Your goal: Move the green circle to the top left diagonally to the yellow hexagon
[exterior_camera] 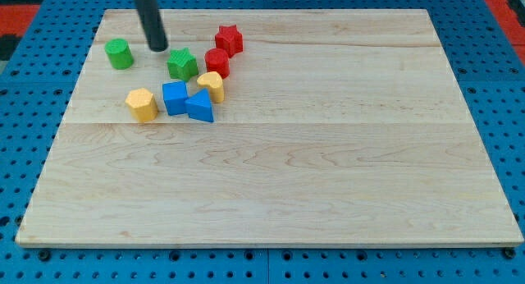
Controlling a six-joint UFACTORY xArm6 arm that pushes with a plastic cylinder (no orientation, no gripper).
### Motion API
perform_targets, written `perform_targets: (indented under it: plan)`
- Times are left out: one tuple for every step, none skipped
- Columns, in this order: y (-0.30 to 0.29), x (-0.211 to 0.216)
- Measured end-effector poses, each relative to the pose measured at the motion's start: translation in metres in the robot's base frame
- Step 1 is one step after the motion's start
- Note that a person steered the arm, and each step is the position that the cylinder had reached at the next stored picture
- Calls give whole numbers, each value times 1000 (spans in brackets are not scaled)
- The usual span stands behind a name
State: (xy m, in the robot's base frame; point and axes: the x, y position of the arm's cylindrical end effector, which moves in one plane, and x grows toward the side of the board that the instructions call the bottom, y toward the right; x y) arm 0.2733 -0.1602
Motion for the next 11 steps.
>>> perform_targets:
  plan:
    - [-62, -26]
    - [-81, -7]
    - [-81, 15]
    - [-76, 15]
    - [-76, 15]
    - [-76, 16]
    - [-76, 29]
    - [-69, 37]
    - [-60, 32]
    - [-35, 37]
    - [4, 57]
